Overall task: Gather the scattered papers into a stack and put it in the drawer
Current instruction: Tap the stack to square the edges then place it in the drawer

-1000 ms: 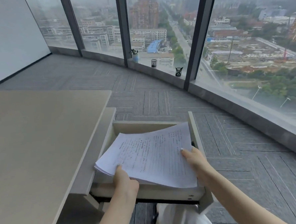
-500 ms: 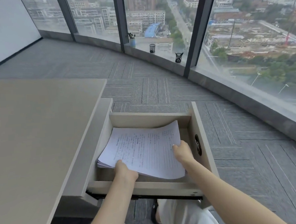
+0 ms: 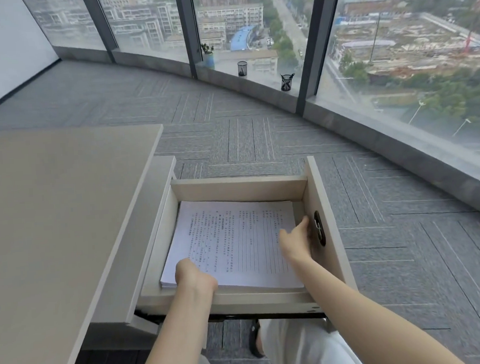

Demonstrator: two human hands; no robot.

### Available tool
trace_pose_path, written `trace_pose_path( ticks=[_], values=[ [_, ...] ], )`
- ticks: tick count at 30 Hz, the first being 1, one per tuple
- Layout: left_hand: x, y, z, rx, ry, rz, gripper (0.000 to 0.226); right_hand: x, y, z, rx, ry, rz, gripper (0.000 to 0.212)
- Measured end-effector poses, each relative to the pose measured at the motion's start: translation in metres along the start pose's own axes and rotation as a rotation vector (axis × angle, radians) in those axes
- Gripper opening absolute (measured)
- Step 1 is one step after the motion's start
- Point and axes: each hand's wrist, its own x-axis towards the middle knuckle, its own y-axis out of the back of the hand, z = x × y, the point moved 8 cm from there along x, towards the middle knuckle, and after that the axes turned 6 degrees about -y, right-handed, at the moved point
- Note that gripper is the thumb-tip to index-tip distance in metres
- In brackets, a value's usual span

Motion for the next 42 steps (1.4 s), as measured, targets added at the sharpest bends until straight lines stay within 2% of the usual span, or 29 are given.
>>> trace_pose_path(
  ticks=[4, 10, 12, 15, 17, 20, 22, 23, 24, 26, 28, 31, 35, 42],
  values=[
    [-0.003, 0.002, 0.003, 0.041, 0.024, 0.023, 0.043, -0.003, -0.008, 0.000, 0.056, -0.044, -0.123, 0.071],
    [-0.003, 0.008, 0.006, 0.043, 0.078, -0.016, 0.048, -0.017, 0.006, -0.011, 0.131, -0.040, -0.142, 0.065],
    [-0.013, 0.007, 0.010, 0.005, 0.065, -0.066, 0.046, -0.034, 0.005, -0.018, 0.086, 0.070, -0.185, 0.062],
    [-0.047, 0.005, 0.026, 0.048, -0.054, -0.175, 0.050, -0.077, 0.014, -0.026, -0.078, 0.378, -0.227, 0.051],
    [-0.090, 0.003, 0.045, 0.208, -0.311, -0.316, 0.053, -0.109, 0.034, -0.020, -0.233, 0.598, -0.184, 0.047],
    [-0.165, 0.019, 0.074, 0.690, -0.970, -0.451, 0.042, -0.141, 0.072, 0.010, -0.494, 0.838, 0.002, 0.049],
    [-0.194, 0.043, 0.084, 1.099, -1.406, -0.325, 0.040, -0.146, 0.094, 0.037, -0.618, 0.850, 0.101, 0.053],
    [-0.198, 0.056, 0.085, 1.290, -1.568, -0.184, 0.041, -0.146, 0.102, 0.048, -0.657, 0.836, 0.126, 0.053],
    [-0.198, 0.068, 0.084, 1.432, -1.652, -0.052, 0.042, -0.147, 0.108, 0.057, -0.680, 0.815, 0.143, 0.054],
    [-0.190, 0.092, 0.083, 1.556, -1.584, 0.112, 0.045, -0.149, 0.114, 0.072, -0.697, 0.784, 0.159, 0.056],
    [-0.185, 0.112, 0.083, 1.595, -1.490, 0.190, 0.048, -0.153, 0.114, 0.079, -0.714, 0.783, 0.181, 0.055],
    [-0.181, 0.132, 0.089, 1.624, -1.504, 0.272, 0.047, -0.158, 0.109, 0.079, -0.696, 0.766, 0.179, 0.053],
    [-0.180, 0.137, 0.089, 1.662, -1.579, 0.288, 0.046, -0.165, 0.106, 0.075, -0.710, 0.760, 0.215, 0.053],
    [-0.181, 0.137, 0.083, 1.661, -1.588, 0.288, 0.048, -0.174, 0.099, 0.068, -0.697, 0.722, 0.277, 0.048]
  ],
)
